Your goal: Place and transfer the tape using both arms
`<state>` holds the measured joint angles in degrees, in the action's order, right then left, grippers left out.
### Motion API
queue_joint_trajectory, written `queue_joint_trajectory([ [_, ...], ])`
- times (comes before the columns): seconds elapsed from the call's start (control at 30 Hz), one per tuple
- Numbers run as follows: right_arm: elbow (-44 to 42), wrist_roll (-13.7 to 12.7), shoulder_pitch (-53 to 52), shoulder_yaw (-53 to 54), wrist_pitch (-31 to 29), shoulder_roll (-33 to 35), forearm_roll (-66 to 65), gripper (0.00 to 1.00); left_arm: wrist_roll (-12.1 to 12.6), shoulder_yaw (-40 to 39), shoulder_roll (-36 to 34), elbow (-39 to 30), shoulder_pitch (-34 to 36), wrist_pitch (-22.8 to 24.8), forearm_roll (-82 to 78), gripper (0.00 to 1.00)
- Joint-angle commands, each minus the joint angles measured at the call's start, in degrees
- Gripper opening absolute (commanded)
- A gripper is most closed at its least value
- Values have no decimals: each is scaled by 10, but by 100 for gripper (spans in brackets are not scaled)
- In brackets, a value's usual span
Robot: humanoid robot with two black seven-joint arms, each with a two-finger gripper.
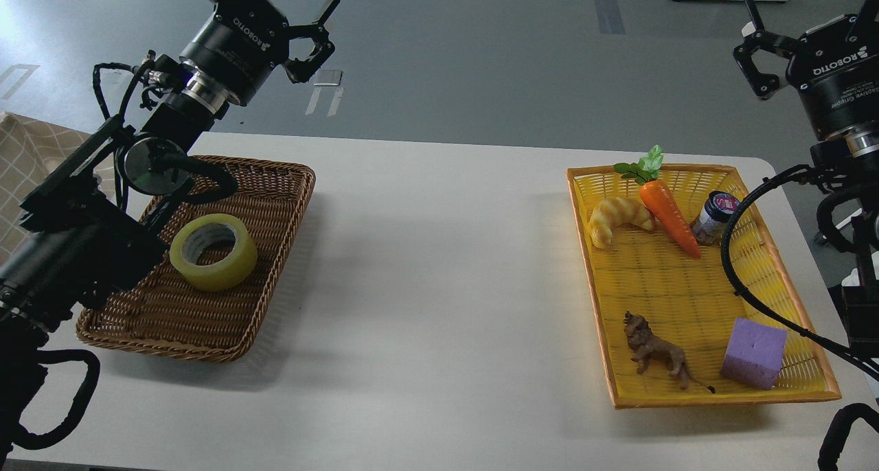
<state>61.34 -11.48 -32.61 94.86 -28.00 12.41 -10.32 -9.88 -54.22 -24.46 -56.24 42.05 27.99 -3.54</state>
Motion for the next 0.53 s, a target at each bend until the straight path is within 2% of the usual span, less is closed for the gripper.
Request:
queue_joint_trajectory([
  [0.0, -46, -3, -31, -24, 0, 1, -5, 100, 0, -10, 4, 0, -13, 0, 0, 98],
  [0.13, -91, -2, -68, -59, 0, 12, -8, 100, 0, -10, 6, 0, -14, 0, 0, 98],
  [0.5, -83, 1, -76, -74, 0, 9, -8, 100, 0, -11, 47, 7, -14, 0, -2, 98],
])
